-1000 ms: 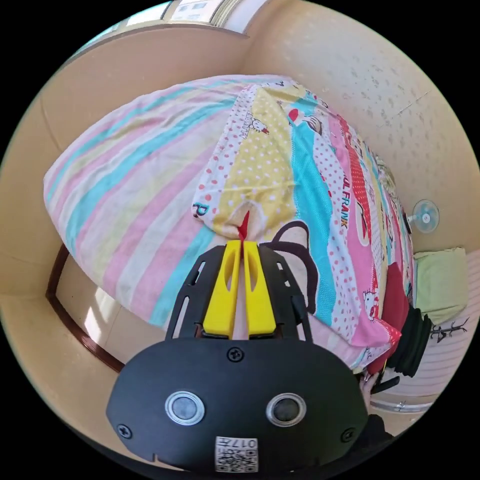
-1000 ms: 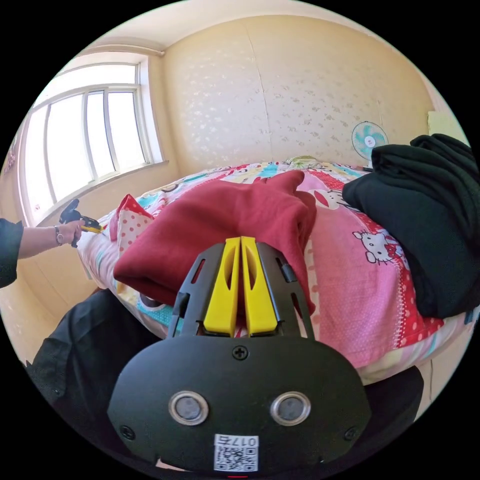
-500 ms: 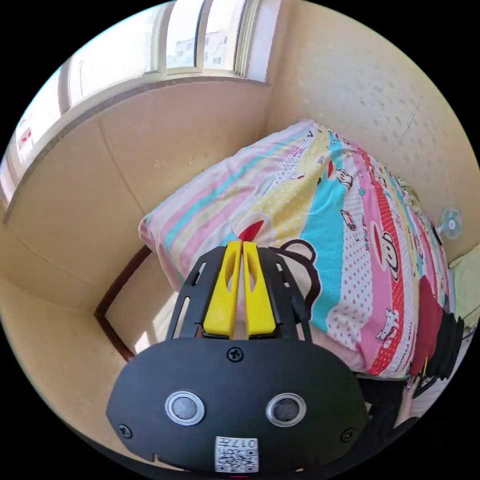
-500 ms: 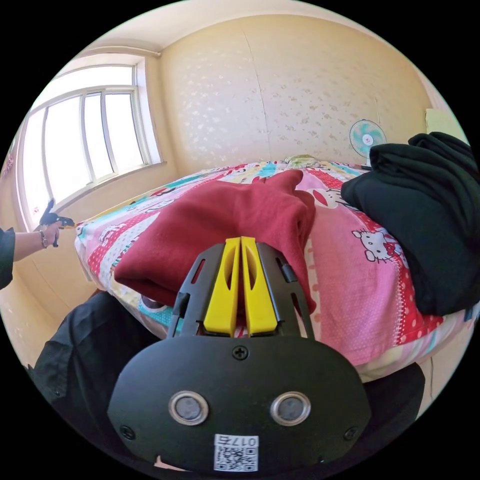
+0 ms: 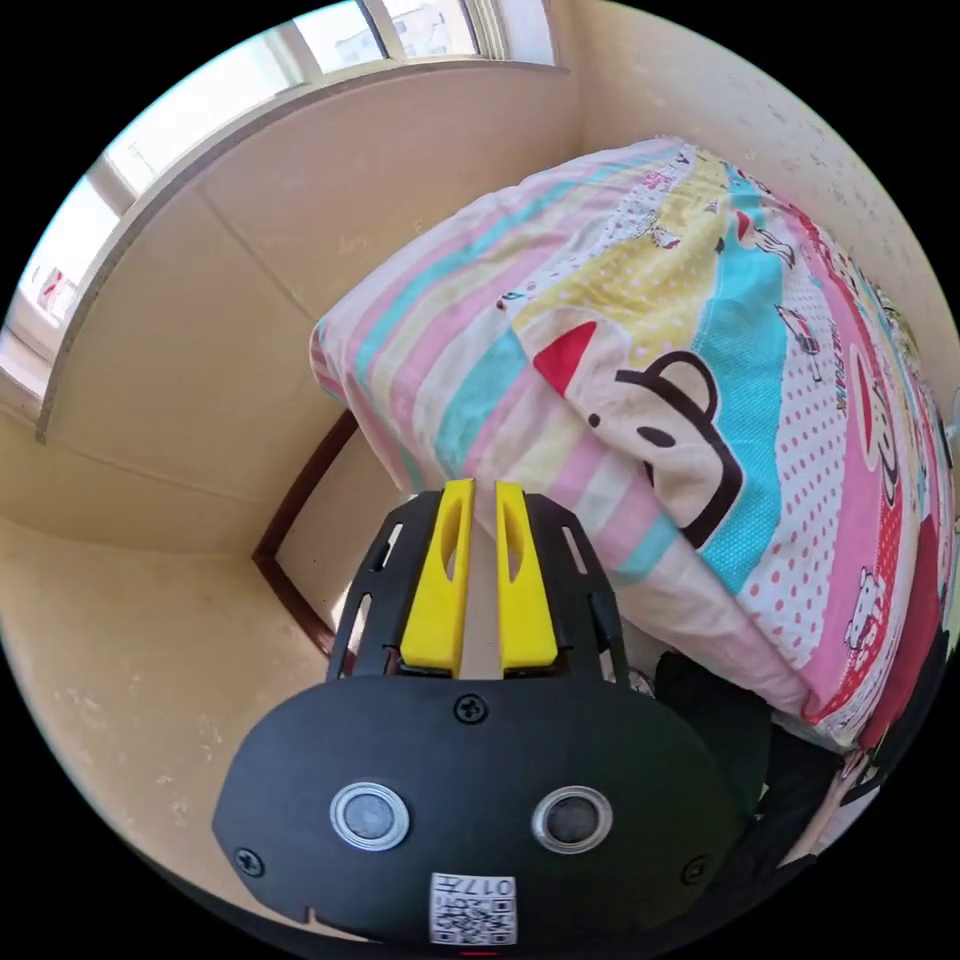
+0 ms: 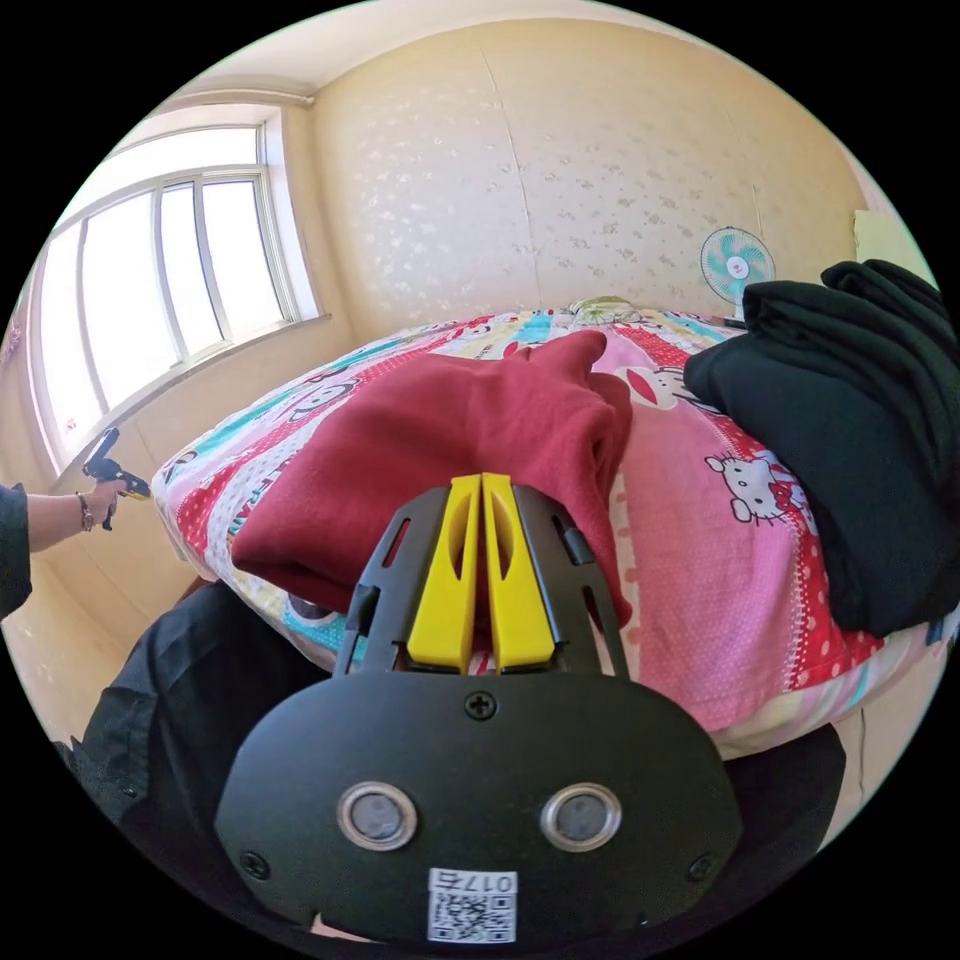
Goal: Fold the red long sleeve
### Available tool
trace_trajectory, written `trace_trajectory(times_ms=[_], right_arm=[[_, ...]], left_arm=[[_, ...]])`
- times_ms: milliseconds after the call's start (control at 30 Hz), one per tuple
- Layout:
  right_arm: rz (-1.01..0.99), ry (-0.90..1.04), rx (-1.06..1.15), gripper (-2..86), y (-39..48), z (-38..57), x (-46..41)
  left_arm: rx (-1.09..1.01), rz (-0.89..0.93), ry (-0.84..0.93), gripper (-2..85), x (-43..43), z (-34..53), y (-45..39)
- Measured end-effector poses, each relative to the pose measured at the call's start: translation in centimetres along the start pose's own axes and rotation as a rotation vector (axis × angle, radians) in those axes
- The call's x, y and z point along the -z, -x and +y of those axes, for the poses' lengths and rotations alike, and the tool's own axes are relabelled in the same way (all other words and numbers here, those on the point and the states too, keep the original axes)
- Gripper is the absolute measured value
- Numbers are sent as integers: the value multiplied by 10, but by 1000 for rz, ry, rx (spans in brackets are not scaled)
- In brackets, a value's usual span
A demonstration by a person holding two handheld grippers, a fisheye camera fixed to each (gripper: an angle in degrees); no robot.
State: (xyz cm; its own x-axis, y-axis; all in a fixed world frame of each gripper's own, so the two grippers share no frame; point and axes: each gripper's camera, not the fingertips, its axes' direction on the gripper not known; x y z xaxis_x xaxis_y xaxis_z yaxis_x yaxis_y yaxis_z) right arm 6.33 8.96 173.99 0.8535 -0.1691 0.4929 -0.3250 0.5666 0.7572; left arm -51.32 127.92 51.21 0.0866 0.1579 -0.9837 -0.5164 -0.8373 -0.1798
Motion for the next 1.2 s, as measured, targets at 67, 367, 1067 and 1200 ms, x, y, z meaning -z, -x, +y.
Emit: trace_trajectory(times_ms=[67,367,1067,1200], right_arm=[[-12,16,-18,4,-1,-10,4],[27,89,10,18,5,-87,63],[-415,446,-678,114,-197,-147,148],[-522,467,-645,75,-222,-157,186]], left_arm=[[-29,33,-52,47,17,23,0],[-724,707,-97,83,140,182,-184],[-427,1251,245,142,125,205,-323],[-436,1370,333,89,116,201,-299]])
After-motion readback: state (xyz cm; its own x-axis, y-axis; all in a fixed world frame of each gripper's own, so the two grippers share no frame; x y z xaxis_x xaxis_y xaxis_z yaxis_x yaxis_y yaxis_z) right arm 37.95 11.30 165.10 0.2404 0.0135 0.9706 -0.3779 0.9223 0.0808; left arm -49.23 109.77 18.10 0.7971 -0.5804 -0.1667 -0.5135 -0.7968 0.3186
